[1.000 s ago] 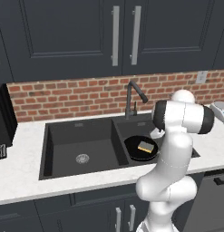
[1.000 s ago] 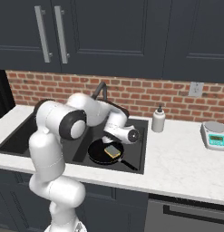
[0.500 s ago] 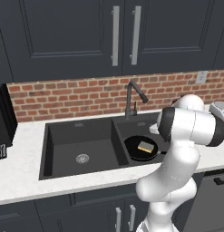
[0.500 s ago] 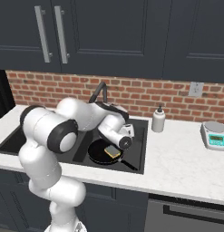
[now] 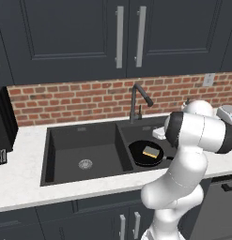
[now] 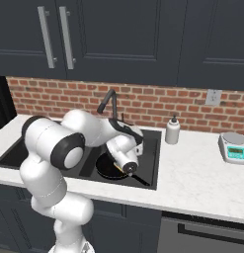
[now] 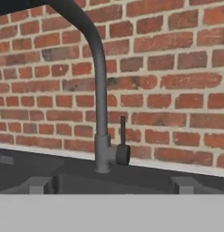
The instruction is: Pick the pan and sponge and place them into the sink. Then turn on the water.
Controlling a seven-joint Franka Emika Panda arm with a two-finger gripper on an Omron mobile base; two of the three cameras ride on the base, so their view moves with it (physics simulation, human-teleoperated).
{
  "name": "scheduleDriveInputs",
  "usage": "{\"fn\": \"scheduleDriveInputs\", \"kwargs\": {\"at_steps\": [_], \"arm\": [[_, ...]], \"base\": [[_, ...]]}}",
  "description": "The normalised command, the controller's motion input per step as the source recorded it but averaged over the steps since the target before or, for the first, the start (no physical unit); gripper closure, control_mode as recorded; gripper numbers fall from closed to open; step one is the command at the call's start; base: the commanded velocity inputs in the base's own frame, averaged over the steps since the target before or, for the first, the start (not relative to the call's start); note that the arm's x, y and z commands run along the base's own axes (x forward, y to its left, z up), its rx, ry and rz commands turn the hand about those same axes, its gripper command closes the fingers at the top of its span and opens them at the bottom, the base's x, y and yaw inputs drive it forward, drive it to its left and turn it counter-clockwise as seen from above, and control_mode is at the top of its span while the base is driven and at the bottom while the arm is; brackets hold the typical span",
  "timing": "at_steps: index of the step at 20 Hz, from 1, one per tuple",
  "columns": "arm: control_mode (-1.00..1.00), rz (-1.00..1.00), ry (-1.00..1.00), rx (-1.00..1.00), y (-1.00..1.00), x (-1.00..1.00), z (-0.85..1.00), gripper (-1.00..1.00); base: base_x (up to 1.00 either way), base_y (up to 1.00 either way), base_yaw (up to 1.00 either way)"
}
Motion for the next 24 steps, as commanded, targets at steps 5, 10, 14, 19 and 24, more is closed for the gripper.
{"fn": "scheduleDriveInputs", "kwargs": {"at_steps": [5, 10, 14, 19, 24], "arm": [[-1.00, 0.00, -0.15, 0.04, 0.00, 0.00, 0.06, -1.00], [-1.00, 0.00, -0.15, 0.03, 0.00, 0.00, 0.22, -1.00], [-1.00, 0.00, -0.11, 0.00, 0.00, 0.00, 0.22, -1.00], [-1.00, 0.00, -0.06, 0.00, 0.01, 0.14, 0.17, -1.00], [-1.00, 0.00, -0.01, 0.00, 0.06, 0.19, 0.04, -1.00]], "base": [[0.00, 0.00, 0.00], [0.00, 0.00, 0.00], [0.00, 0.00, 0.00], [0.00, 0.00, 0.00], [0.00, 0.00, 0.00]]}}
